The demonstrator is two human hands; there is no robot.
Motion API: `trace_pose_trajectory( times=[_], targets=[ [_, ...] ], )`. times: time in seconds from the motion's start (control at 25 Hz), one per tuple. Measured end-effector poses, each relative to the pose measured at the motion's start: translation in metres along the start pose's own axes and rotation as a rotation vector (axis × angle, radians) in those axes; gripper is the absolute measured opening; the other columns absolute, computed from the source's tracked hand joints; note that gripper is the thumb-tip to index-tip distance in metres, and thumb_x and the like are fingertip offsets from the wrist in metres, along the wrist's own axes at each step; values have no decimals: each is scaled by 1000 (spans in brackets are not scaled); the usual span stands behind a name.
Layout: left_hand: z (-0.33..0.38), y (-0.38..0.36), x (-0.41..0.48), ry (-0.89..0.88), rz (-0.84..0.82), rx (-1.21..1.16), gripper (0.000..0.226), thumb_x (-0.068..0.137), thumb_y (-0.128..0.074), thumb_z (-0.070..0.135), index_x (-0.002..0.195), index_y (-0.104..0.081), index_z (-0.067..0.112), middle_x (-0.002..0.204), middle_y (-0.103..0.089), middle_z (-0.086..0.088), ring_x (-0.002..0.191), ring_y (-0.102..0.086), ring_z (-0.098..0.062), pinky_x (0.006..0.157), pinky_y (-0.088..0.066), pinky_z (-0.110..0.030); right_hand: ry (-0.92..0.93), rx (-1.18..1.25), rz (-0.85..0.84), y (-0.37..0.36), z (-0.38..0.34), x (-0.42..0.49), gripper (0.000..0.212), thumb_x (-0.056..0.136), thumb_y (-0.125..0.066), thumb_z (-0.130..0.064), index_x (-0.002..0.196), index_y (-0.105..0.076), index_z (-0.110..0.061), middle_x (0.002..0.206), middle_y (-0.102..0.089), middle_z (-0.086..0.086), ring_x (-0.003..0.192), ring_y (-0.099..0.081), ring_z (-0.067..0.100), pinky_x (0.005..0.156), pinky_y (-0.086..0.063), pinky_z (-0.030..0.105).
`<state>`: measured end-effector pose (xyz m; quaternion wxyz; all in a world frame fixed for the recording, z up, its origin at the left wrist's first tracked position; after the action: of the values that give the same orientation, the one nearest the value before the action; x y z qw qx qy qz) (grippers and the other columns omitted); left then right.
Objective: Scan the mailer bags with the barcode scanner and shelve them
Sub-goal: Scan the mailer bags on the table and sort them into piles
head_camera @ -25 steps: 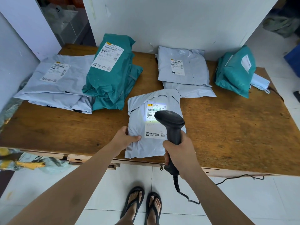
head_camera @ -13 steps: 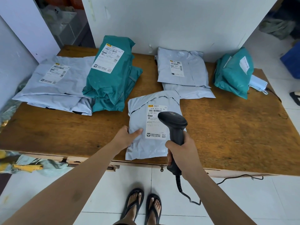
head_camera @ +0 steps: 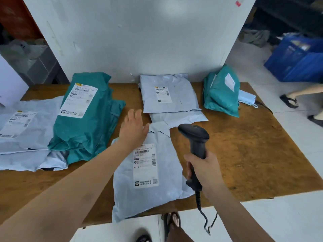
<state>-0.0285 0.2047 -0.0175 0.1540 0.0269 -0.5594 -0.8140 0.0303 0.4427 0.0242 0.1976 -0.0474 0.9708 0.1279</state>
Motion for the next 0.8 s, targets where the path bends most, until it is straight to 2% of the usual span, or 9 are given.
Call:
trace_pose_trajectory(
  times=[0.08,0.16,0.28,0.36,0.44,0.52,0.6,0.68,0.8],
  targets=[
    [9,-16,44,-35,-55,83,57,95,-50,32,141,-29,6,148,-26,-20,125,-40,-41,98,-38,-45,14,-37,24,15,-7,30,8,82,-60,-3,84,-52,-2,53,-48,14,35,-42,19,46,-44,31],
    [9,-35,81,14,-116,131,59,95,-50,33,143,-25,8,147,-26,-21,123,-41,-43,96,-39,-47,12,-50,-1,24,-15,57,9,82,-59,-3,84,-51,-2,53,-47,15,33,-42,19,45,-42,30],
    [0,-68,130,360,-177,-131,64,94,-53,36,139,-26,1,139,-38,-25,120,-47,-43,97,-44,-49,-7,-75,-58,39,-29,102,10,83,-60,-4,85,-50,-4,52,-48,14,34,-44,18,46,-43,30],
    [-16,-89,152,656,-141,-408,70,91,-59,34,137,-27,-8,138,-45,-26,124,-48,-41,101,-41,-45,-2,-106,-58,52,-37,130,11,83,-61,-5,83,-50,-8,52,-49,12,34,-45,17,47,-45,31],
    [-29,-105,163,829,-112,-581,72,86,-68,32,135,-35,-10,136,-51,-21,124,-50,-37,101,-41,-41,-8,-126,-52,63,-39,150,12,83,-61,-5,84,-50,-9,53,-49,12,34,-45,17,47,-45,30],
    [-38,-112,164,873,-96,-630,60,80,-74,27,124,-51,-8,128,-58,-17,117,-56,-34,95,-45,-37,-32,-116,-55,68,-37,161,12,83,-62,-6,86,-50,-8,54,-49,13,35,-45,18,48,-45,31],
    [-41,-114,164,876,-84,-726,46,79,-75,15,114,-60,-8,117,-62,-13,104,-60,-28,82,-48,-34,-51,-113,-72,69,-34,164,12,83,-61,-5,85,-50,-8,53,-48,12,35,-44,19,48,-45,32],
    [-25,-102,164,806,-87,-895,36,83,-68,2,116,-59,-9,115,-62,-16,95,-57,-25,70,-49,-31,-60,-120,-89,67,-33,161,12,83,-60,-3,82,-50,-9,51,-47,10,35,-43,19,48,-44,31],
    [15,-64,164,686,-98,-1214,34,91,-52,-1,124,-53,6,111,-62,-8,90,-60,-25,72,-51,-37,-52,-107,-92,63,-34,153,12,82,-58,0,81,-50,-8,50,-47,12,36,-43,20,50,-46,32]
  ],
)
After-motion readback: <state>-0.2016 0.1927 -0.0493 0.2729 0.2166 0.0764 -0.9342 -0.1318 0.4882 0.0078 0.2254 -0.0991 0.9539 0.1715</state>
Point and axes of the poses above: each hand's wrist, its own x-axis towards the middle knuckle, its own y-axis out of the back of the hand, z = x × y, the point moved 5 cm from there along x, towards the middle knuckle
